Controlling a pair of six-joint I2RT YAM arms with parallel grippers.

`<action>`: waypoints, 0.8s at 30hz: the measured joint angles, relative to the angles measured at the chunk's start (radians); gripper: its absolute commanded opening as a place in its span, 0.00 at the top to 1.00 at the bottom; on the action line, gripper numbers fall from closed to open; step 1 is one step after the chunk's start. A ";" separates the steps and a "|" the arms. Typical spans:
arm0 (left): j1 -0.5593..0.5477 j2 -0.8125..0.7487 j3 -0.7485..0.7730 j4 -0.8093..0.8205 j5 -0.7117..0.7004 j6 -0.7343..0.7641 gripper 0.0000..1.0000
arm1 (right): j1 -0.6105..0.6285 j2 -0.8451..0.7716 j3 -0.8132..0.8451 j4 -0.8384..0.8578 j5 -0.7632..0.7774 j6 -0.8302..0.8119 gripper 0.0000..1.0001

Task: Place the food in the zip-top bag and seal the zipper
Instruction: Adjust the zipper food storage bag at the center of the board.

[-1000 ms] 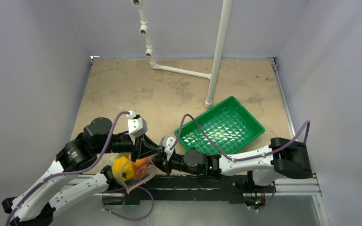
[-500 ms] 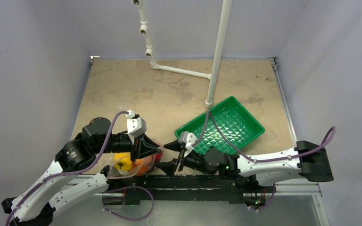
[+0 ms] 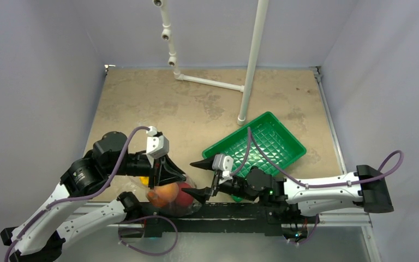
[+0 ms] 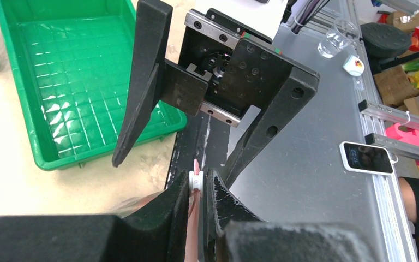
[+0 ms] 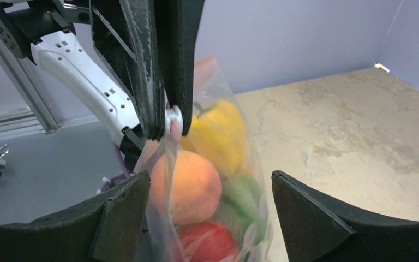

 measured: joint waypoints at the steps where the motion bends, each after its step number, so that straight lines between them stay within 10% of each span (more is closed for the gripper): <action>1: 0.000 0.002 0.005 -0.004 0.005 0.000 1.00 | 0.000 0.008 0.010 -0.003 -0.003 -0.013 0.19; 9: 0.000 0.003 0.008 -0.008 0.023 0.000 1.00 | 0.000 0.093 0.074 0.018 -0.051 -0.086 0.44; 18: 0.000 0.003 0.008 -0.012 0.024 0.002 1.00 | 0.000 0.167 0.091 0.051 -0.055 -0.100 1.00; 24: 0.000 -0.004 0.004 -0.012 0.006 0.010 1.00 | 0.001 0.179 0.092 0.072 -0.048 -0.097 1.00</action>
